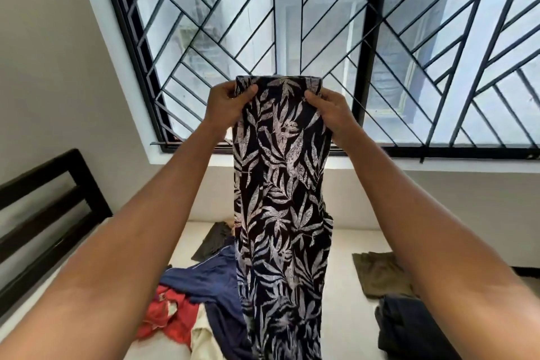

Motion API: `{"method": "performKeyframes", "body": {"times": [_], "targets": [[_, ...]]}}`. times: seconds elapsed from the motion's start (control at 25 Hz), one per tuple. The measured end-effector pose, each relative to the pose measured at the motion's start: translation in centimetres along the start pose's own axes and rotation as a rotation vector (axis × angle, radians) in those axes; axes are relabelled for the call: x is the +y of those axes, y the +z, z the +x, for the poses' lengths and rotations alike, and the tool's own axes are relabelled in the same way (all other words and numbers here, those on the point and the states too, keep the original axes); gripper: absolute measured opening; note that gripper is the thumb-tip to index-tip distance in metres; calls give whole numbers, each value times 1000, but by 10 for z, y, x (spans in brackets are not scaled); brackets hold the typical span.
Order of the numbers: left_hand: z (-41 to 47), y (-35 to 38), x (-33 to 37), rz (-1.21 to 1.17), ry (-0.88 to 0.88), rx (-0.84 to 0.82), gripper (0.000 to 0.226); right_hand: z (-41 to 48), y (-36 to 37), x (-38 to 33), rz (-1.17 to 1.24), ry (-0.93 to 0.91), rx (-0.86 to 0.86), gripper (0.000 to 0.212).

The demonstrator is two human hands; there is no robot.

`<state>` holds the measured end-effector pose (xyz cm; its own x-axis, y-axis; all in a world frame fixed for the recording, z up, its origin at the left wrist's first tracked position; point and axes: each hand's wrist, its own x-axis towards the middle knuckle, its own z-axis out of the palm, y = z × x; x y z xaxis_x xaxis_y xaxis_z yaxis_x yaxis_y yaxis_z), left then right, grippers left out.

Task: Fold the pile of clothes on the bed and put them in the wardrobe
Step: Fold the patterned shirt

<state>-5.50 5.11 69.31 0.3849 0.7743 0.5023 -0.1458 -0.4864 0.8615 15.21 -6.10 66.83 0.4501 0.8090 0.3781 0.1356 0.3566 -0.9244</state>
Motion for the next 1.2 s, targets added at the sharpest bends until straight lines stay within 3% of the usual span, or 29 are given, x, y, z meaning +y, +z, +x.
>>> {"method": "performKeyframes", "body": {"times": [0.24, 0.48, 0.6, 0.68, 0.76, 0.8, 0.88, 1.0, 1.08, 1.12, 1.2], "targets": [[-21, -4, -29, -12, -54, -55, 24, -14, -1, 28, 29, 122, 4, 16], [-67, -12, -61, 30, -252, -184, 23, -63, -13, 70, -105, 318, -71, 41], [-51, -26, -33, -86, -441, -415, 32, -60, -25, 42, 90, 418, -204, 49], [-10, -20, -20, -338, -541, -465, 32, -25, -21, 15, 338, 416, -232, 48], [20, -8, -34, -588, -595, -455, 62, 8, -7, 8, 450, 444, -199, 30], [19, -5, -60, -651, -657, -466, 80, 7, -4, 21, 449, 472, -208, 32], [-28, -14, -141, -634, -884, -555, 95, -27, -11, 80, 410, 708, -228, 58], [-176, -40, -255, -352, -1139, -751, 84, -154, -22, 218, 290, 1100, -316, 80], [-229, -47, -299, -213, -1195, -712, 71, -212, -22, 276, 178, 1250, -355, 95], [-238, -46, -309, -238, -1187, -645, 60, -223, -18, 289, 192, 1271, -303, 85], [-233, -43, -308, -403, -1173, -497, 39, -223, -15, 295, 285, 1229, -165, 45]]}}
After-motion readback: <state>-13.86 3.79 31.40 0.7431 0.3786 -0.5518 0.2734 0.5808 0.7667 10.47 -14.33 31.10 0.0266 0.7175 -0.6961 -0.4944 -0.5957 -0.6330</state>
